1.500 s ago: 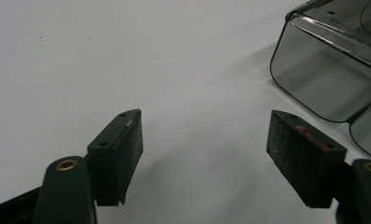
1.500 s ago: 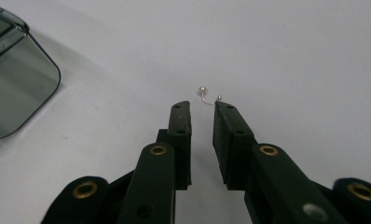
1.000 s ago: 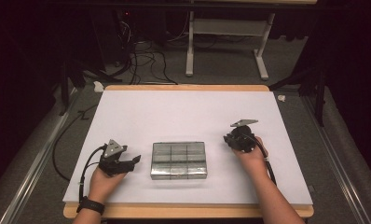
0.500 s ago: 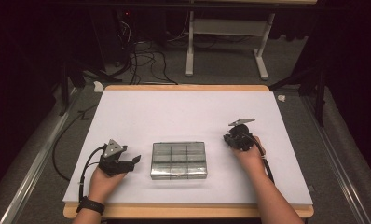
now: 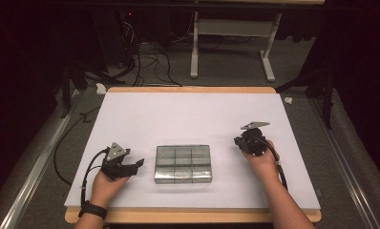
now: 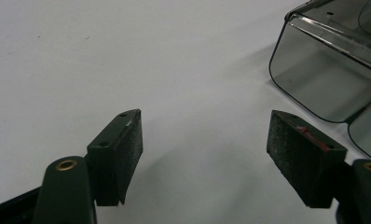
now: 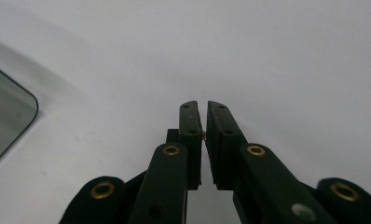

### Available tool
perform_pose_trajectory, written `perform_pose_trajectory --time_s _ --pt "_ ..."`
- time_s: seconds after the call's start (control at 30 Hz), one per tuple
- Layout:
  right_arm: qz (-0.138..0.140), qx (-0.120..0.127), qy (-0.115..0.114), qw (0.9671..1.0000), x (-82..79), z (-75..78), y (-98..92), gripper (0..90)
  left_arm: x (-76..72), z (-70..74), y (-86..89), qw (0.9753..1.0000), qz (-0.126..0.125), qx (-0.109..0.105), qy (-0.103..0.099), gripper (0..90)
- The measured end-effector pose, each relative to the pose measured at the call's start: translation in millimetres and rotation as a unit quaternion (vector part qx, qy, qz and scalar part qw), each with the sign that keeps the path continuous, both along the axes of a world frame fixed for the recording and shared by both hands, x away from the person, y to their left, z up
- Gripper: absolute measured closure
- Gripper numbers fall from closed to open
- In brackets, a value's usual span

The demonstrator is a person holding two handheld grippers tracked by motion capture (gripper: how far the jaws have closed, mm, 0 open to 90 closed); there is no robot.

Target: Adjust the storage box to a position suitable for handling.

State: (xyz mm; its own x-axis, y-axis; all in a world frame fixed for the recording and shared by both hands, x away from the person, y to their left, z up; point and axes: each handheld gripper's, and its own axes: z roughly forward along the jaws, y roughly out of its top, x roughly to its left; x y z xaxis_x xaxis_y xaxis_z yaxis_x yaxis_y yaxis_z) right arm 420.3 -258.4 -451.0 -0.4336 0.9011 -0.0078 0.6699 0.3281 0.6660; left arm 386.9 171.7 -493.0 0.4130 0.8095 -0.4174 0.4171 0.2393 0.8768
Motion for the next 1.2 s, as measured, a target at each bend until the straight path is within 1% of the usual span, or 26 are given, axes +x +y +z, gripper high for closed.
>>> perform_pose_trajectory --time_s 0.03,0.07,0.2,0.23,0.3,0.37,0.4,0.47,0.57,0.6,0.67,0.7,0.8,0.83,0.9,1.07,1.13,1.17,1.2 --pt "0.001 0.000 -0.005 1.0000 -6.0 2.4 -2.6 85.8 0.1 0.0 -0.1 1.0000 0.001 0.000 0.000 27.5" --pt "0.001 0.002 -0.005 1.0000 -9.0 3.5 -4.1 85.8 0.1 -0.1 -0.1 1.0000 0.001 0.000 0.000 27.5" --pt "0.001 0.003 -0.008 1.0000 -19.8 4.1 -9.5 85.8 0.1 -0.2 -0.6 1.0000 0.002 0.001 0.001 27.5" --pt "0.001 0.003 -0.008 1.0000 -19.8 4.1 -9.5 85.8 0.1 -0.2 -0.6 1.0000 0.002 0.001 0.001 27.5" --pt "-0.001 0.007 -0.010 0.9999 -28.0 4.8 -13.8 85.8 0.1 -0.2 -0.6 1.0000 0.002 0.002 0.001 27.5" --pt "-0.001 0.008 -0.010 0.9999 -30.7 5.1 -15.4 85.8 0.2 -0.3 -0.6 1.0000 0.002 0.002 0.001 27.5" --pt "-0.002 0.009 -0.013 0.9999 -36.4 5.6 -18.2 85.8 0.2 -0.3 -0.7 1.0000 0.002 0.002 0.001 27.5" --pt "-0.002 0.009 -0.013 0.9999 -39.3 5.9 -19.8 85.8 0.1 -0.4 -0.9 1.0000 0.002 0.001 0.000 27.5" --pt "-0.007 0.010 -0.018 0.9998 -51.7 4.3 -26.8 85.8 0.0 -0.4 -1.0 1.0000 0.003 0.001 0.000 27.5" --pt "-0.007 0.010 -0.018 0.9998 -51.7 4.3 -26.8 85.8 0.0 -0.4 -1.0 1.0000 0.003 0.001 0.000 27.5" --pt "-0.010 0.009 -0.020 0.9997 -56.7 3.2 -30.0 85.8 0.1 -0.4 -1.0 1.0000 0.003 0.001 0.000 27.5" --pt "-0.013 0.014 -0.019 0.9996 -62.6 2.4 -33.9 85.7 0.1 -0.4 -1.0 1.0000 0.003 0.001 0.000 27.5" --pt "-0.017 0.019 -0.022 0.9994 -70.7 0.6 -39.7 85.8 0.1 -0.5 -1.0 1.0000 0.003 0.002 0.000 27.5" --pt "-0.017 0.019 -0.022 0.9994 -70.7 0.6 -39.7 85.8 0.1 -0.4 -0.9 1.0000 0.002 0.003 0.001 27.5" --pt "-0.023 0.024 -0.023 0.9992 -79.0 -1.1 -44.6 85.8 0.1 -0.5 -0.9 1.0000 0.002 0.004 0.000 27.5" --pt "-0.026 0.022 -0.029 0.9990 -93.4 -5.2 -51.5 85.8 0.1 -0.7 -1.2 1.0000 0.003 0.004 -0.002 27.5" --pt "-0.030 0.025 -0.028 0.9988 -99.1 -7.1 -54.7 85.7 0.1 -0.7 -1.2 1.0000 0.003 0.004 -0.002 27.5" --pt "-0.032 0.022 -0.028 0.9988 -101.8 -7.8 -56.4 85.8 0.0 -0.7 -1.1 1.0000 0.003 0.005 -0.001 27.5" --pt "-0.032 0.022 -0.028 0.9988 -101.8 -7.8 -56.4 85.8 0.0 -0.7 -1.2 1.0000 0.003 0.005 -0.001 27.5"
